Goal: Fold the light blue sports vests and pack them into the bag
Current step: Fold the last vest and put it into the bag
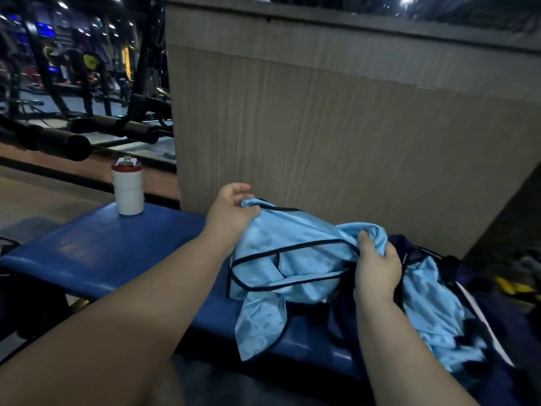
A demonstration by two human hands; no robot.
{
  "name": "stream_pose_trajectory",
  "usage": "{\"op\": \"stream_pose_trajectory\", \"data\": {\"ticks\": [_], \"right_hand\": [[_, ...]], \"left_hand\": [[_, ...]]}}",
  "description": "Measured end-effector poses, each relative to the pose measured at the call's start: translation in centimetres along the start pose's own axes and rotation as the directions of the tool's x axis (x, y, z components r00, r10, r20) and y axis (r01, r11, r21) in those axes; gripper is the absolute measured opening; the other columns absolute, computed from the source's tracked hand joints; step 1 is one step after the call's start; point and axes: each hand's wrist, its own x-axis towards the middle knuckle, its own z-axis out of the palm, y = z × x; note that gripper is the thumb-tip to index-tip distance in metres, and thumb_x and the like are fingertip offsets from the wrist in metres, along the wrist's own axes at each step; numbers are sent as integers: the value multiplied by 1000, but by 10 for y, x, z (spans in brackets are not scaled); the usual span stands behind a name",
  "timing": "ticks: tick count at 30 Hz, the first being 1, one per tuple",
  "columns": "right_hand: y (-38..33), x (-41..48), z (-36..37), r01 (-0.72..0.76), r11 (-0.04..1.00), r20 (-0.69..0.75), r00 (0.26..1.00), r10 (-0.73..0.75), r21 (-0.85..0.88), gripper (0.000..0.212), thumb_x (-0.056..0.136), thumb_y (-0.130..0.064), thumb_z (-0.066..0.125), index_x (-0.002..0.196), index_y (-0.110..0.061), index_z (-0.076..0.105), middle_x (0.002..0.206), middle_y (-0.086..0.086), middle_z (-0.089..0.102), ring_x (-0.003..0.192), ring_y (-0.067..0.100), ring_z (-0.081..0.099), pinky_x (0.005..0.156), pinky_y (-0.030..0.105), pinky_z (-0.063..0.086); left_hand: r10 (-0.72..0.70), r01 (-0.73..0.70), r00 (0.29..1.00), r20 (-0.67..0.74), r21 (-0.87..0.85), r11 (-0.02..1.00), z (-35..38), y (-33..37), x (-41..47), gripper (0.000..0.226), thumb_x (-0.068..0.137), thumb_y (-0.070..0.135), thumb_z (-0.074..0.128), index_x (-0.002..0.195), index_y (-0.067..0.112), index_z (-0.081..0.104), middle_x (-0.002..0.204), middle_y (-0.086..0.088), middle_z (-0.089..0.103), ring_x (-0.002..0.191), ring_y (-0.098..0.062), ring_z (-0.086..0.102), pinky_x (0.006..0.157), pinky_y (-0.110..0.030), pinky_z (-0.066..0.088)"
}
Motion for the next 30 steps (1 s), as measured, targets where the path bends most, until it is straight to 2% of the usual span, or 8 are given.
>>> {"op": "stream_pose_trajectory", "data": {"ticks": [7, 10, 13, 17, 20, 24, 28, 30], "right_hand": [[-7, 14, -26, -62, 997, 35, 997, 64, -44, 21, 86, -41, 67, 76, -22, 64, 85, -4, 68, 90, 22, 65, 90, 40, 52], [-6, 16, -29, -30, 984, 108, 993, 49, -173, 21, 90, -44, 61, 103, -27, 62, 111, -2, 65, 109, 23, 60, 101, 43, 45], [-13, 6, -32, 90, 963, 251, 968, -24, -256, 47, 88, -50, 62, 131, -32, 52, 131, -1, 56, 122, 18, 53, 109, 43, 40], [-28, -17, -29, 323, 911, 587, 801, -118, -258, 64, 63, -73, 63, 116, -37, 63, 125, -11, 61, 119, 7, 54, 105, 35, 43], [-38, -31, -28, 401, 883, 728, 677, -108, -243, 63, 62, -59, 82, 116, -45, 54, 126, -18, 56, 115, -13, 49, 94, 12, 39], [-51, -34, -33, 315, 935, 705, 700, -112, -165, 45, 69, -38, 85, 103, -47, 56, 115, -21, 62, 97, -21, 54, 78, 2, 41], [-57, -33, -35, 201, 973, 767, 641, -43, -113, 35, 66, -49, 84, 95, -39, 69, 101, -9, 74, 99, 6, 68, 88, 29, 52], [-55, -31, -33, 240, 956, 683, 728, -63, -168, 18, 81, -39, 76, 95, -32, 67, 95, -6, 73, 92, 13, 69, 81, 28, 52]], "left_hand": [[41, -42, 999, 15, 76, 996, 24, 14, -11, 25, 88, 18, 69, 95, 37, 56, 97, 8, 68, 94, -21, 68, 88, -42, 56], [-8, 7, 999, 46, 24, 1000, 37, 17, -15, 22, 88, 17, 70, 96, 32, 57, 105, 1, 66, 97, -22, 67, 88, -41, 56], [-74, 80, 993, 92, -62, 995, 52, 21, -22, 22, 88, 9, 68, 102, 24, 58, 111, -7, 65, 104, -26, 65, 95, -44, 53], [-131, 151, 969, 208, -83, 985, 68, 28, -28, 30, 89, 0, 61, 109, 23, 57, 124, -10, 59, 111, -25, 61, 101, -44, 48], [-150, 189, 935, 320, -96, 977, 77, 35, -32, 36, 88, -5, 58, 108, 26, 55, 129, -11, 59, 114, -26, 60, 103, -45, 47], [-142, 276, 875, 462, -236, 932, 82, 46, -43, 47, 94, -5, 51, 136, 14, 41, 130, -10, 55, 116, -25, 59, 98, -39, 50], [-137, 389, 791, 596, -317, 865, 81, 50, -51, 48, 101, 11, 44, 146, 17, 28, 123, -8, 59, 113, -23, 59, 93, -37, 50], [-124, 401, 764, 633, -316, 860, 81, 51, -53, 51, 103, 19, 41, 150, 20, 22, 136, -5, 50, 125, -24, 53, 92, -37, 50]]}}
